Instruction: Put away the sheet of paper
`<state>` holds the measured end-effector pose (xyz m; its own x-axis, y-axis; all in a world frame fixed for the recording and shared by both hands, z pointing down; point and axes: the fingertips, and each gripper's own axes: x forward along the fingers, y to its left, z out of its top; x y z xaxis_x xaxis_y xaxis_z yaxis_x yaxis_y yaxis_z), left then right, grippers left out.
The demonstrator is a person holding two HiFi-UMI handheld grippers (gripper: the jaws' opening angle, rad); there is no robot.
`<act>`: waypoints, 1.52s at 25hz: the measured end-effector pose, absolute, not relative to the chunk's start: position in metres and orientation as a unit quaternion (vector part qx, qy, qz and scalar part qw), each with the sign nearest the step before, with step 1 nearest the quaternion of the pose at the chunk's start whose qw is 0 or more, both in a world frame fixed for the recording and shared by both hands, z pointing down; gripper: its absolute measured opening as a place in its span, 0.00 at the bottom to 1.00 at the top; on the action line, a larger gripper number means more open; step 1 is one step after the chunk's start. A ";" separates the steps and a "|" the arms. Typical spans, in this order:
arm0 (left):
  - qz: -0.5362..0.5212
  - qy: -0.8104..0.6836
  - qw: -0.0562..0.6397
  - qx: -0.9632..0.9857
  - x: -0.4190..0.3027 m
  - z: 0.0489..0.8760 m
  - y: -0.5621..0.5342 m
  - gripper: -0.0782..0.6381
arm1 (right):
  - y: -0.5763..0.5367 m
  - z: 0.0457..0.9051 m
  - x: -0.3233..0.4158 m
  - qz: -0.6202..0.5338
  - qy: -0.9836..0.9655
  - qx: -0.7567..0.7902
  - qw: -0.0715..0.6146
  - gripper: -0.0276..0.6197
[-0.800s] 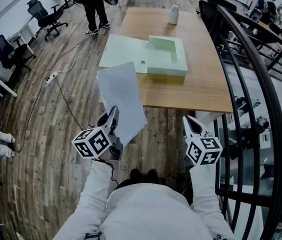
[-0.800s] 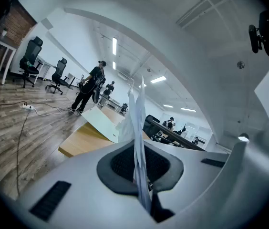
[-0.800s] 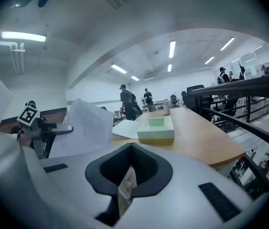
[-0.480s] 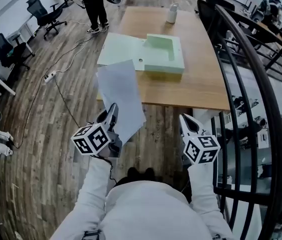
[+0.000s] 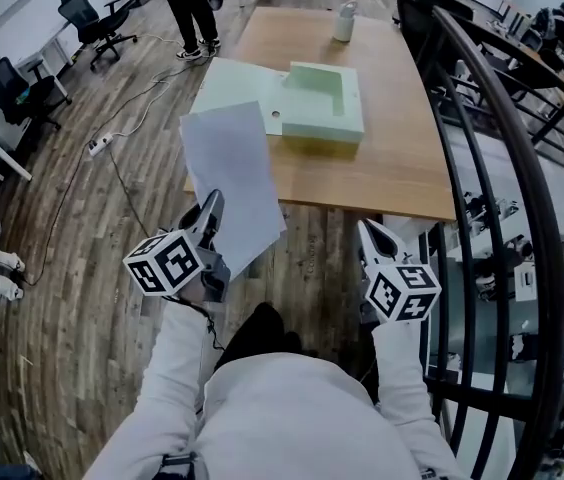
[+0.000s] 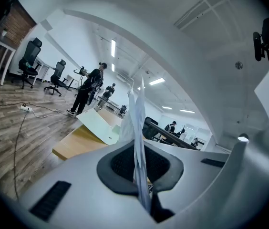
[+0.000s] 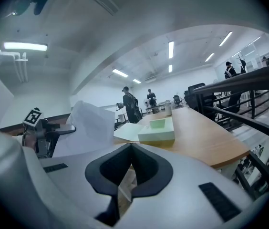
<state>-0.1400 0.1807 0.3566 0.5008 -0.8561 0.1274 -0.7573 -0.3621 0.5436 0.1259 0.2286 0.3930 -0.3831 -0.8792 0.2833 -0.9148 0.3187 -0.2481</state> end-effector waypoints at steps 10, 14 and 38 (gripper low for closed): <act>-0.086 -0.482 0.271 0.829 -0.140 0.354 0.095 0.13 | 0.150 0.408 0.131 0.194 -0.804 0.560 0.050 0.09; -0.092 -0.473 0.276 0.832 -0.139 0.350 0.039 0.13 | 0.097 0.405 0.131 0.192 -0.802 0.562 0.057 0.09; -0.087 -0.422 0.272 0.860 -0.144 0.336 -0.190 0.13 | -0.092 0.414 0.114 0.195 -0.776 0.592 0.095 0.08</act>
